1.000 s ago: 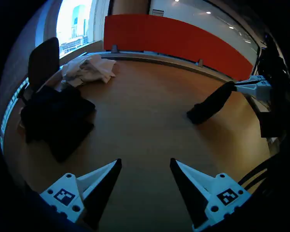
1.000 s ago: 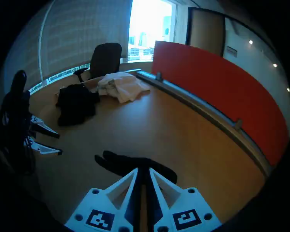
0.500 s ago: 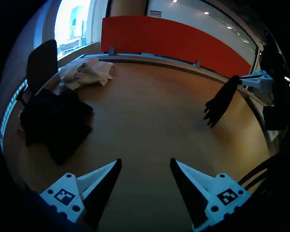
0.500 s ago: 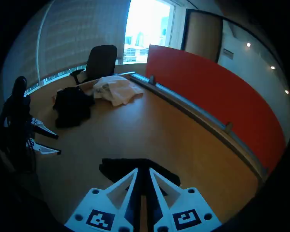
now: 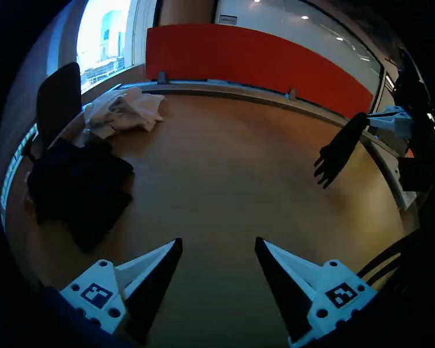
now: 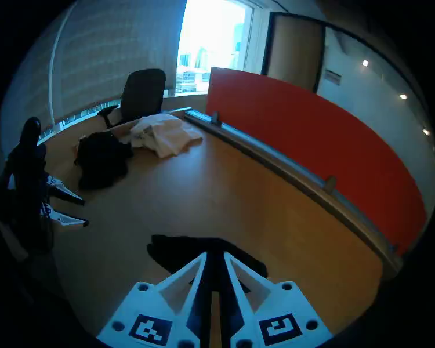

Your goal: Fold towel

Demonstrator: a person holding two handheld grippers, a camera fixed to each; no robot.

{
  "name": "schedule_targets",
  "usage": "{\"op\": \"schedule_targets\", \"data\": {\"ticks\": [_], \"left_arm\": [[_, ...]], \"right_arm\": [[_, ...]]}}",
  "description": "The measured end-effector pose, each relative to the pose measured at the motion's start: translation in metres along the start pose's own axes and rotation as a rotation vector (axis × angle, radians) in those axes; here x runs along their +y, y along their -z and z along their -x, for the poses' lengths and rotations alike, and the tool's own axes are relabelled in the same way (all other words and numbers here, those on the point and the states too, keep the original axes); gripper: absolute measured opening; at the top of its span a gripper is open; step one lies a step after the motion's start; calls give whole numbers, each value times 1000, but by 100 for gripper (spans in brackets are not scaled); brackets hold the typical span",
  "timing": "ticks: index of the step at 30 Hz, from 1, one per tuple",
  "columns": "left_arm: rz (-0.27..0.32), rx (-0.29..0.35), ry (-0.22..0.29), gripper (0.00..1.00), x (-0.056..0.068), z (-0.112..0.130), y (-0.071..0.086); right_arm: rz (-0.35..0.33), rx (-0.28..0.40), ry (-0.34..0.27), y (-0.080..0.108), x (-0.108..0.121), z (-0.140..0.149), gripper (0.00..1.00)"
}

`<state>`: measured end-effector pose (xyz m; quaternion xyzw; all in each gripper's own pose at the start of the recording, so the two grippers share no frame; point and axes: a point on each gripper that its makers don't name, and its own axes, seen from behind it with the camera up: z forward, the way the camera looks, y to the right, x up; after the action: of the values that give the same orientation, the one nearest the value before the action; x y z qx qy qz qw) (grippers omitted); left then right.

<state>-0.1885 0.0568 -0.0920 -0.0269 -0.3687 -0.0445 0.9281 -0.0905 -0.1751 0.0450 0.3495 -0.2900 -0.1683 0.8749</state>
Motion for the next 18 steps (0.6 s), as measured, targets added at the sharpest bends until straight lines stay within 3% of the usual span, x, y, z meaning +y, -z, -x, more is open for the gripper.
{"op": "schedule_targets", "data": {"ticks": [18], "left_arm": [[7,-14,-23,93,10,-1,-8]], "right_arm": [[73,-25,-46,43,66,43,5]]}}
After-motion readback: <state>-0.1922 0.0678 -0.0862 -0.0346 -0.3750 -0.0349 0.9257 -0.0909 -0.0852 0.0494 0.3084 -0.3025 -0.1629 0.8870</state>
